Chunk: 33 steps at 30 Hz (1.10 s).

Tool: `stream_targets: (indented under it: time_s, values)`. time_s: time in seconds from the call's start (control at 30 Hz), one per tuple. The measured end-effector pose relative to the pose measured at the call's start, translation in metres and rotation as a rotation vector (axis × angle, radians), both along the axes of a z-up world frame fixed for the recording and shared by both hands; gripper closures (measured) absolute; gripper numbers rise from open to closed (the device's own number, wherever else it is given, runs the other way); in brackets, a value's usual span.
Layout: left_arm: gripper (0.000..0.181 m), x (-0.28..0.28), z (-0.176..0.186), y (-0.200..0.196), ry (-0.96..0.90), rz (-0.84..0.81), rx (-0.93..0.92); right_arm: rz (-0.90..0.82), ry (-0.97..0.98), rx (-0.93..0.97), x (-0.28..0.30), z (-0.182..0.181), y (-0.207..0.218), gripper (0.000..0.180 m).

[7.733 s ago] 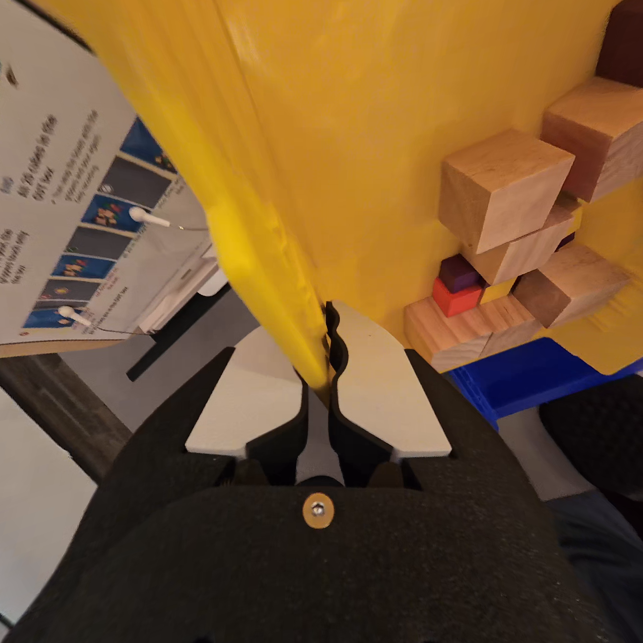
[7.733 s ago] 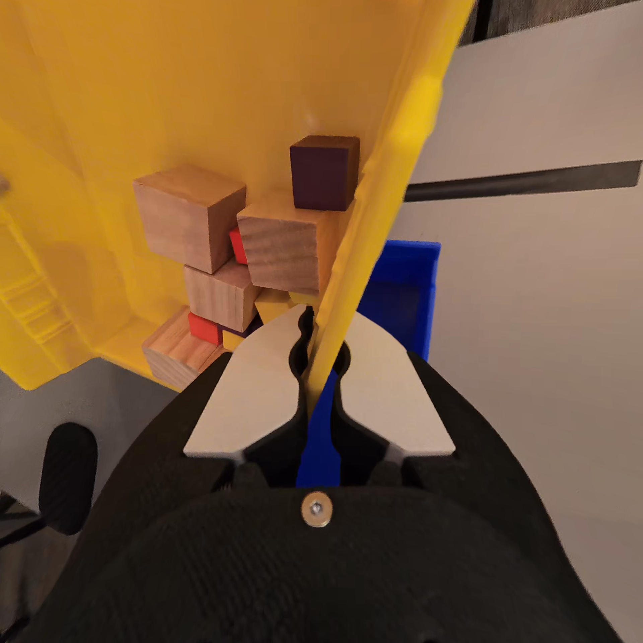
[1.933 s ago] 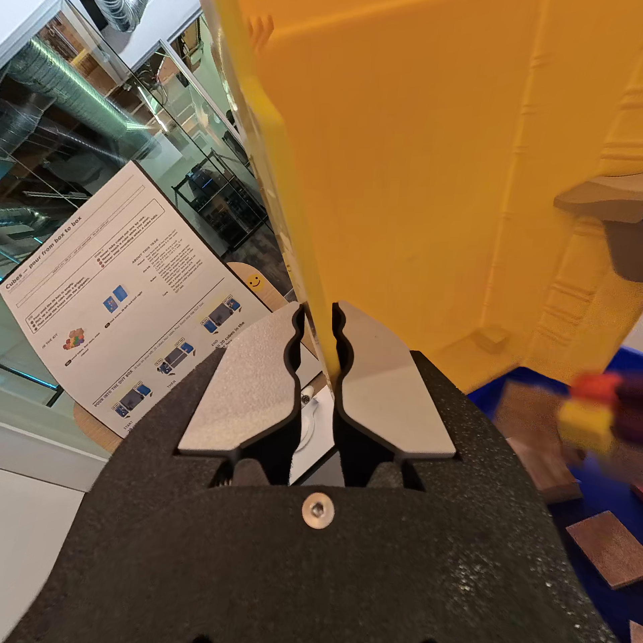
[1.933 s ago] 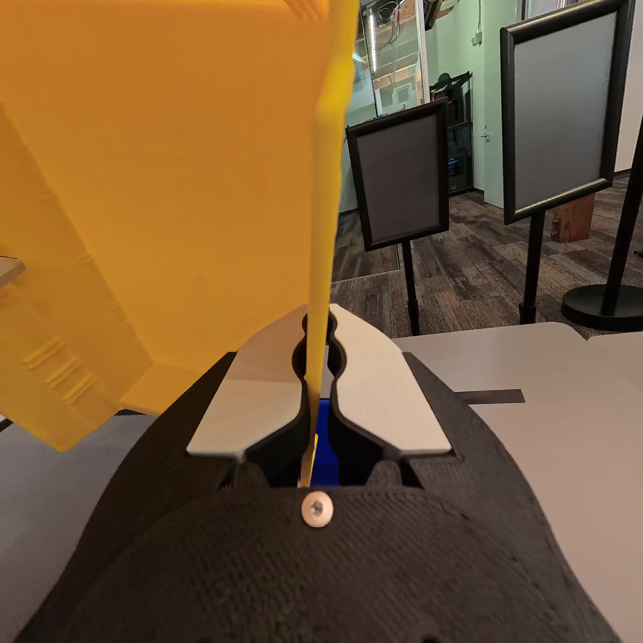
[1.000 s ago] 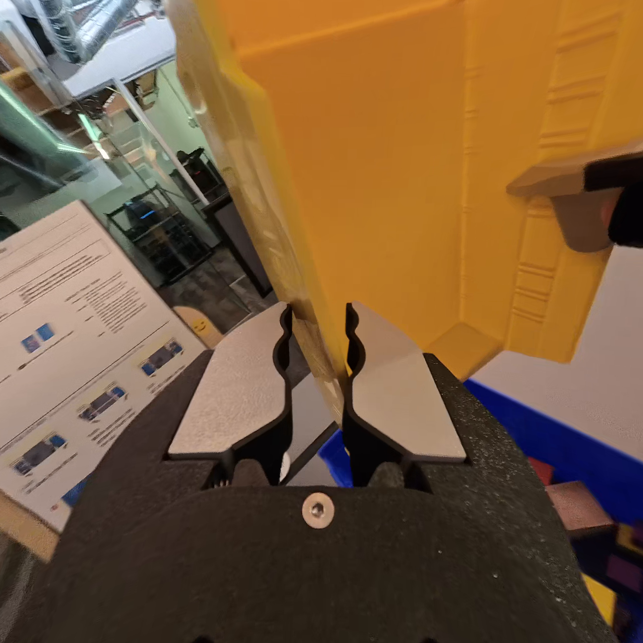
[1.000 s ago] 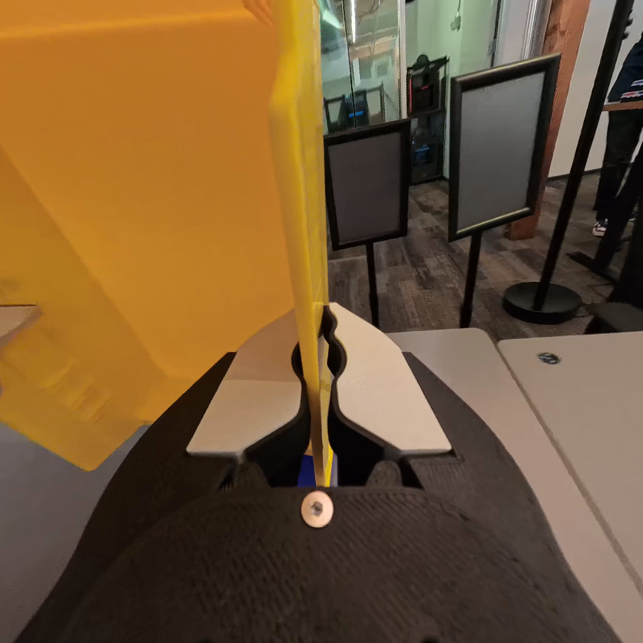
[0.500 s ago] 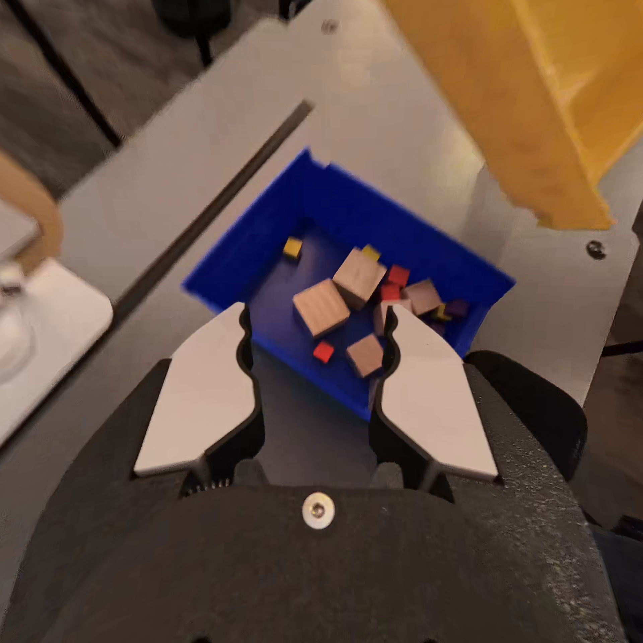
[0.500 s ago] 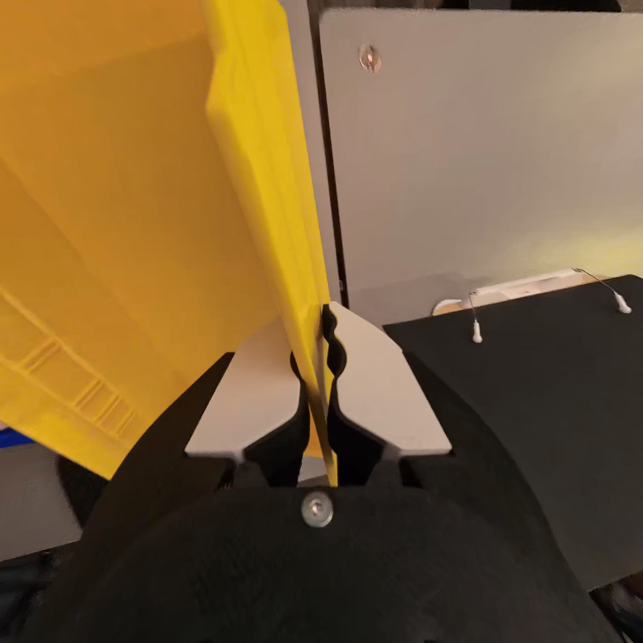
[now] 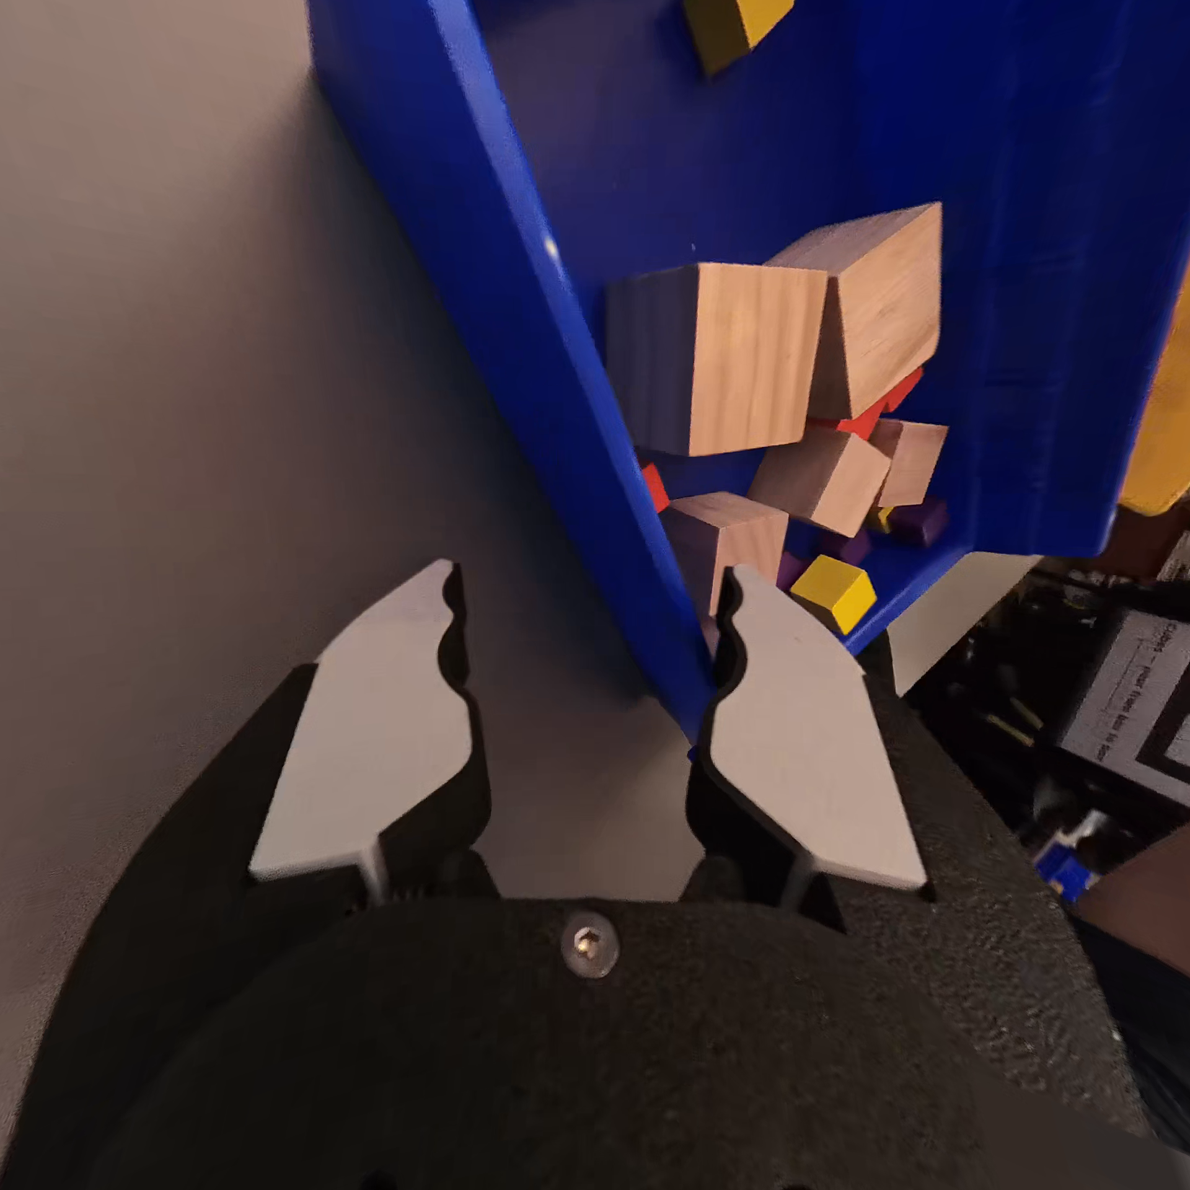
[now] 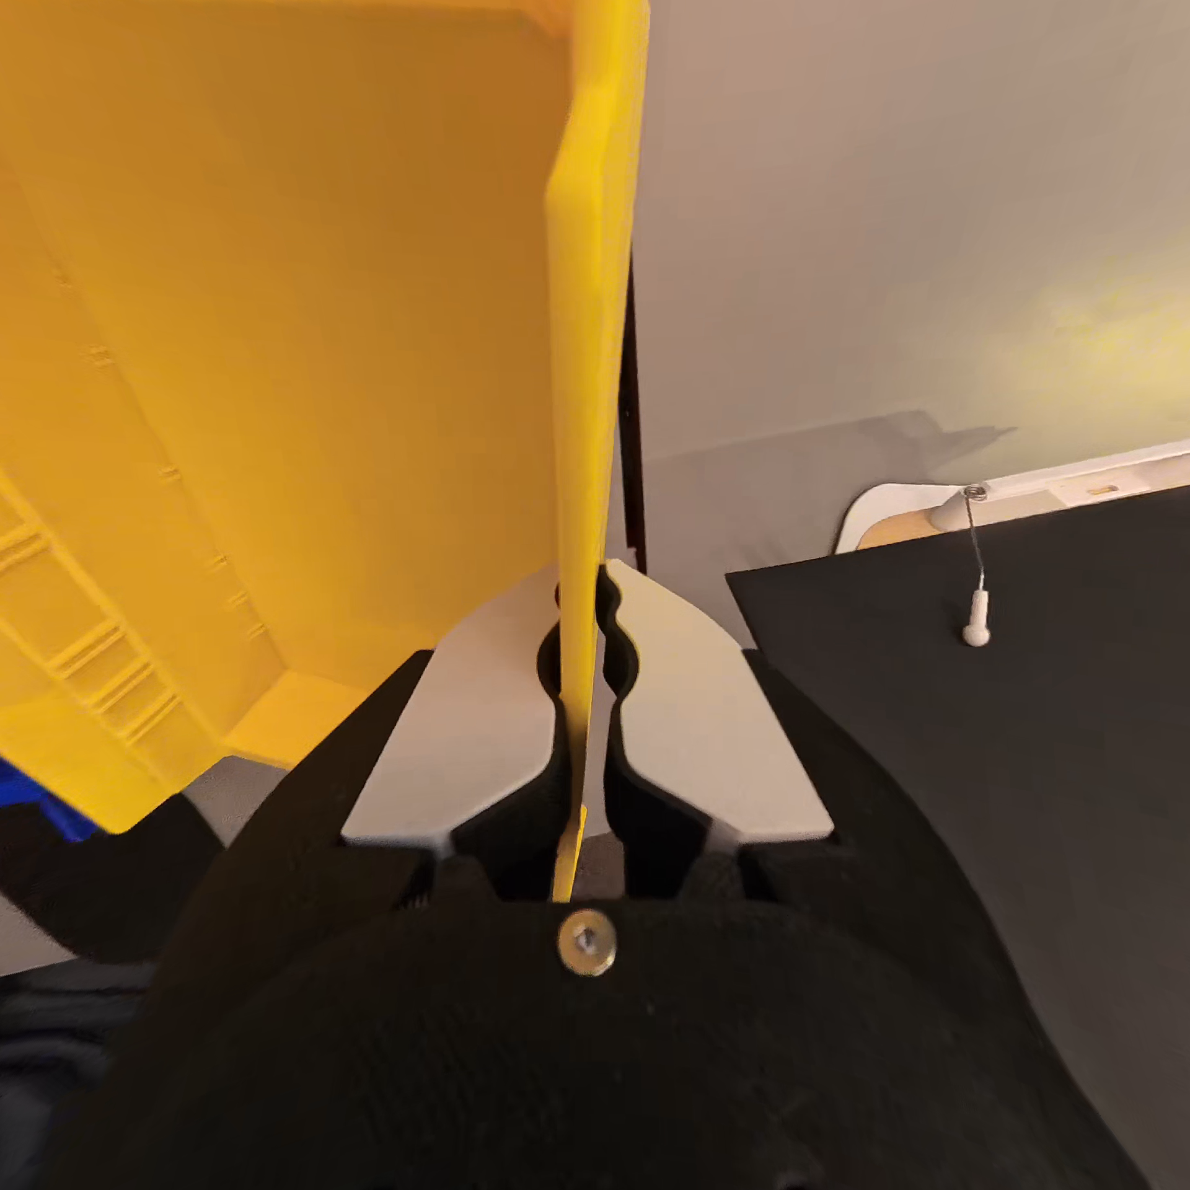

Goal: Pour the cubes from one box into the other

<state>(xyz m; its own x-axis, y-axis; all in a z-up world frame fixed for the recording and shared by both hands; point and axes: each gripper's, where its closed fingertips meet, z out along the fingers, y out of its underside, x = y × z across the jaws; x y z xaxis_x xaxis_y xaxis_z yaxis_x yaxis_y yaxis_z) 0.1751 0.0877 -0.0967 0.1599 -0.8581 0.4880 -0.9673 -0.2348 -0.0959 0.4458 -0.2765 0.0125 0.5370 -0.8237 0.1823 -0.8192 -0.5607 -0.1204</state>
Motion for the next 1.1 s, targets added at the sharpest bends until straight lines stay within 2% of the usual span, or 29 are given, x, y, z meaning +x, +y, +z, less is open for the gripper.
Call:
stream_targets:
  time_s: [0.1, 0.2, 0.43, 0.67, 1.1]
  values:
    - [0.109, 0.002, -0.013, -0.010, 0.089, -0.039, -0.008, 0.026, 0.025, -0.052, 0.001, -0.013, -0.004, 0.175]
    - [0.140, 0.002, -0.015, -0.028, 0.156, -0.077, -0.087, 0.038, 0.065, -0.065, -0.002, -0.028, -0.004, 0.175]
    - [0.146, -0.010, -0.017, -0.011, 0.192, -0.073, -0.096, 0.048, 0.175, 0.008, -0.015, -0.057, 0.012, 0.175]
    - [0.153, -0.062, -0.017, 0.058, 0.238, -0.060, -0.037, 0.082, 0.273, 0.076, -0.034, -0.084, 0.056, 0.175]
    - [0.154, -0.190, -0.015, 0.210, 0.253, 0.112, -0.039, 0.157, 0.449, 0.208, -0.099, -0.135, 0.173, 0.175]
